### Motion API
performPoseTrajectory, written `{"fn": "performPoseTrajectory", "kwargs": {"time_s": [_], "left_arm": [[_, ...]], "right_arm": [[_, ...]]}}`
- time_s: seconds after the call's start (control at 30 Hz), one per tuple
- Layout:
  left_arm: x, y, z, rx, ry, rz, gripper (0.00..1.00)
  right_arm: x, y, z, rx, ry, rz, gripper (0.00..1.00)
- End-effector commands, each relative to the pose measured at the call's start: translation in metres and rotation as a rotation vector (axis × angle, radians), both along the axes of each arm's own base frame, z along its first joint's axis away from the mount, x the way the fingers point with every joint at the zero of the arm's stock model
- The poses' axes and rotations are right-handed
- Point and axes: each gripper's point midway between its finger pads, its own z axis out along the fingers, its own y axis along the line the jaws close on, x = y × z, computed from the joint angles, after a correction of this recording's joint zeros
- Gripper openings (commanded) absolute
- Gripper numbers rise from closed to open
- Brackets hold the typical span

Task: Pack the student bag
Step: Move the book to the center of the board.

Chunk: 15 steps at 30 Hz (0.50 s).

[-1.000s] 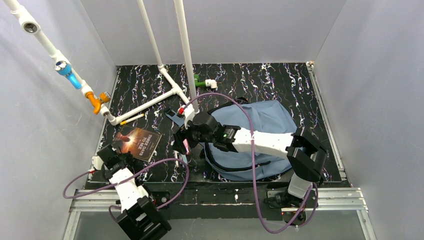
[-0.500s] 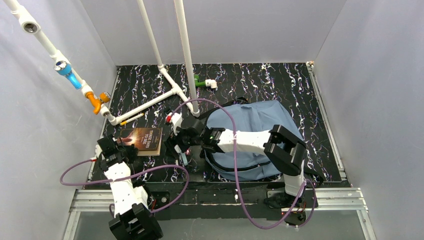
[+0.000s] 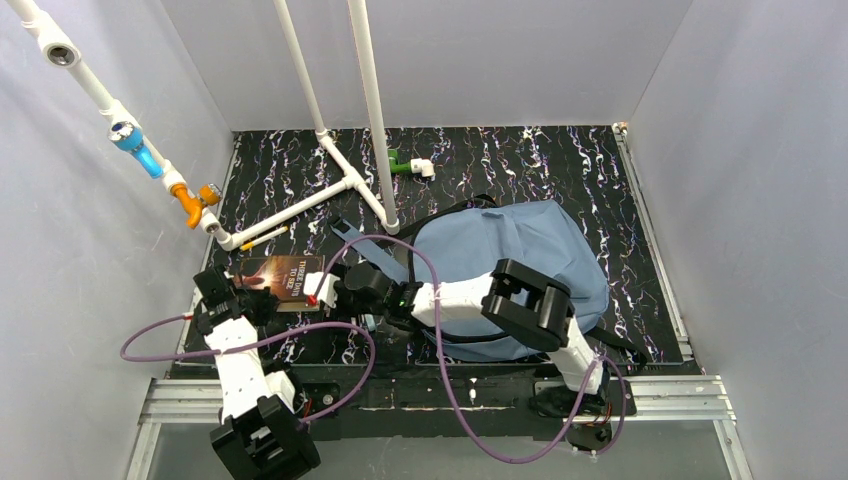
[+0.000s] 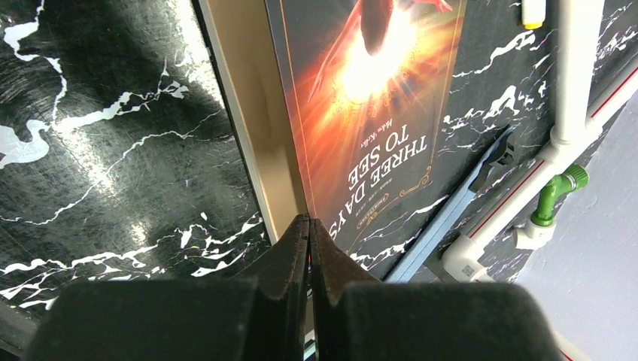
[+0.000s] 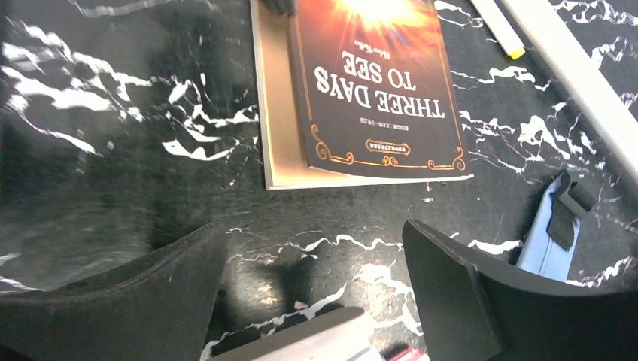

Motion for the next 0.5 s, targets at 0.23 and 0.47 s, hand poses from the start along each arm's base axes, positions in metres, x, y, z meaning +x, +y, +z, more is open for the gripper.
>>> {"fn": "performPoseTrajectory", "kwargs": {"time_s": [0.23, 0.47], "left_arm": [[0.006, -0.003, 0.012, -0.017, 0.005, -0.041, 0.00], [0.007, -0.002, 0.014, -0.015, 0.006, -0.042, 0.00]], "right_arm": [[0.023, 0.047, 0.011, 0.042, -0.329, 0.052, 0.83], [0.018, 0.054, -0.007, 0.006, -0.321, 0.097, 0.82]]}}
